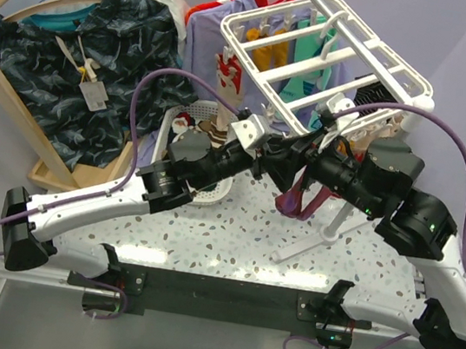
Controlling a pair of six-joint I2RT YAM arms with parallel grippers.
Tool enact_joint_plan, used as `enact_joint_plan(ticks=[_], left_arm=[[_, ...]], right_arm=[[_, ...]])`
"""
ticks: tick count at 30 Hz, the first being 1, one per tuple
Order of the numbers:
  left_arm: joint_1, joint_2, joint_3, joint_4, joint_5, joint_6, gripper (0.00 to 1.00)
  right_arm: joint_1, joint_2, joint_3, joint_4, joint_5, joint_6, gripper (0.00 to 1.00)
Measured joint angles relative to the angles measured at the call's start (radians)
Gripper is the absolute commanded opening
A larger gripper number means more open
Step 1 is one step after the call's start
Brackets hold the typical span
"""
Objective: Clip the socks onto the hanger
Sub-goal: Open the clamp at the hanger.
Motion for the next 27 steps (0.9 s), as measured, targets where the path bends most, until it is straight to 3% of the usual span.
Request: enact_joint_plan(ticks=[10,21,27], left_arm=[[0.0,-0.002,0.0,-0.024,-0.05,-0.03,0.0],[0.0,-0.001,0.0,-0.045,-0.069,-0.038,0.0],[-0.016,-0.018,-0.003,-0.042,-0.055,-0.037,0.0]], right_arm=[[0.022,-0.023,-0.061,0.044,0.116,0.009,0.67],[0.039,-0.152,-0.269,0.22,0.211,0.076,0.65],[-0.003,-0.212,-0.296,0.246,0.391,0.076,0.65]])
